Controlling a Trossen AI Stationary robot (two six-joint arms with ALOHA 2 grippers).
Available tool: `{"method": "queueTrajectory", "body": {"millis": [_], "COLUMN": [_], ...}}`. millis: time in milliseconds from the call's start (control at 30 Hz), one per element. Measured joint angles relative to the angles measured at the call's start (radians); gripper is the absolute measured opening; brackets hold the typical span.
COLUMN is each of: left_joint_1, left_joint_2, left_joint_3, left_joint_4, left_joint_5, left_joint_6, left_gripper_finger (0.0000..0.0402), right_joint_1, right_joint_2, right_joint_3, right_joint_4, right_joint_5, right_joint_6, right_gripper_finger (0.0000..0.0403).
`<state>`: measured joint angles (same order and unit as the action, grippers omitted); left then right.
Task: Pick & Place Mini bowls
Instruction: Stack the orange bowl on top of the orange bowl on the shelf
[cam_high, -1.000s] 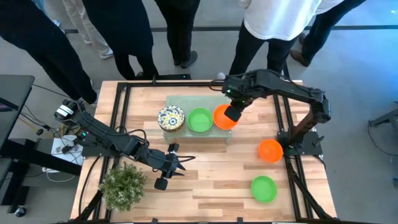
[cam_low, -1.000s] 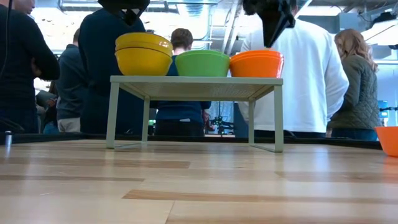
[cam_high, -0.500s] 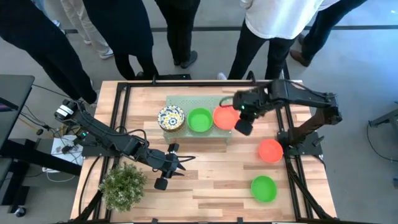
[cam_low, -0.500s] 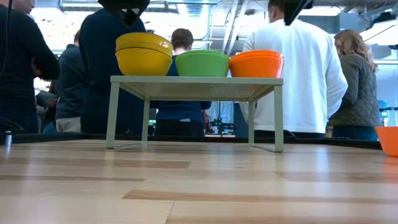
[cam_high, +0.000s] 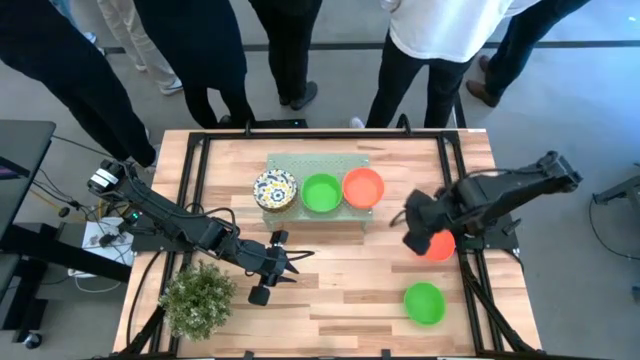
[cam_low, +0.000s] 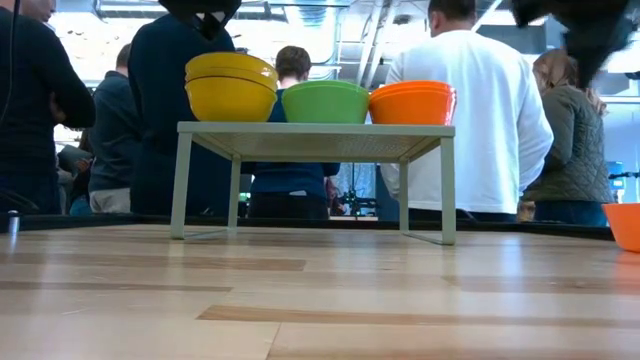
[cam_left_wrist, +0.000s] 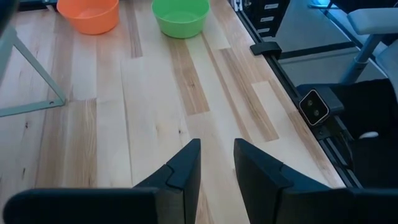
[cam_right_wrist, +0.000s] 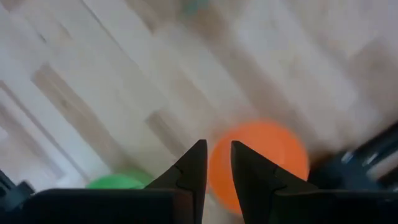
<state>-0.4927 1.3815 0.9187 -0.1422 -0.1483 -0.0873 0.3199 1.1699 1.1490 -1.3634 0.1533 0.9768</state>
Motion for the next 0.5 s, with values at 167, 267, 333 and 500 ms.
{"method": "queueTrajectory", "body": {"millis": [167, 267, 333, 500], "left_joint_1": [0.000, 0.000, 0.000, 0.000], "left_joint_2": [0.000, 0.000, 0.000, 0.000], "left_joint_3": [0.000, 0.000, 0.000, 0.000], "left_joint_4": [0.015, 0.017, 0.019, 0.023], "left_joint_5": [0.000, 0.000, 0.000, 0.000], "left_joint_6": [0.000, 0.000, 0.000, 0.003], "left_gripper_finger": [0.0097, 0.0097, 0.0097, 0.0097], "right_joint_1": [0.106, 0.152, 0.173, 0.199], "right_joint_2": [-0.032, -0.028, -0.017, 0.019], "right_joint_3": [-0.148, -0.216, -0.251, -0.292], "right_joint_4": [0.029, 0.044, 0.060, 0.171], "right_joint_5": [-0.054, -0.077, -0.079, -0.078], "right_joint_6": [0.226, 0.332, 0.384, 0.444], "right_gripper_finger": [0.0068, 0.0068, 0.0068, 0.0068]}}
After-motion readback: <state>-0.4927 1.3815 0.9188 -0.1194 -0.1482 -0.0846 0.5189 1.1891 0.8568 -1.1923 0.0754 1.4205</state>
